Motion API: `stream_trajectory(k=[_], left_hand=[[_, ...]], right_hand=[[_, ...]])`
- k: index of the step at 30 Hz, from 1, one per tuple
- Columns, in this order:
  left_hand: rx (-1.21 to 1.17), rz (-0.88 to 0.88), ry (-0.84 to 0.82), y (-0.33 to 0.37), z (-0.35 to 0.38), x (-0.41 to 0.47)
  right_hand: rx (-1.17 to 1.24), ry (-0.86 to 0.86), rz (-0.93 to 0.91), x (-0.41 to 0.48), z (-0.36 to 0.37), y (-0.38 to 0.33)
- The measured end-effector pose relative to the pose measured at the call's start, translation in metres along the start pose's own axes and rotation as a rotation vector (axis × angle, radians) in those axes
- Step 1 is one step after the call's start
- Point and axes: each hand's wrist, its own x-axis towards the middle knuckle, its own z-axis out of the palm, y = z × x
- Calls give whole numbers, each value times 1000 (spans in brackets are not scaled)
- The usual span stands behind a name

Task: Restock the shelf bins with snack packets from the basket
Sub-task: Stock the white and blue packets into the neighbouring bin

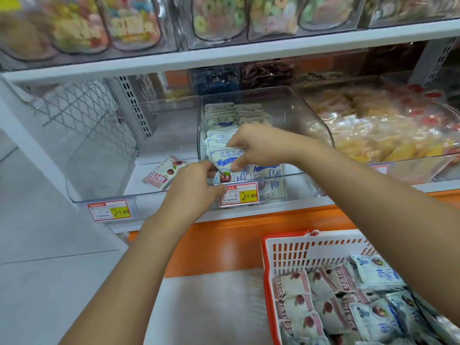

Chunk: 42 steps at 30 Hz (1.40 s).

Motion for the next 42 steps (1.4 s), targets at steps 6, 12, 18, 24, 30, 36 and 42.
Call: stream_trajectory(k=[6, 12, 18, 24, 30, 36, 42], left_hand=[[68, -6, 93, 4, -3, -15], [62, -28, 119, 1, -10, -34], [47, -49, 64, -1, -4, -38], [96, -29, 42, 1, -1, -43], [135, -1, 14, 0, 3, -51], [164, 84, -154, 14, 25, -69], [294, 260, -600, 23, 100, -95]], right_hand=[[47, -112, 36, 5, 7, 5], [1, -180, 51, 12, 6, -5], [-224, -230, 43, 20, 17, -25], [-115, -220, 96, 16, 18, -24], [-78, -97, 71, -10, 28, -27], [223, 530, -14, -89, 56, 1], [266, -53, 425, -160, 162, 72]])
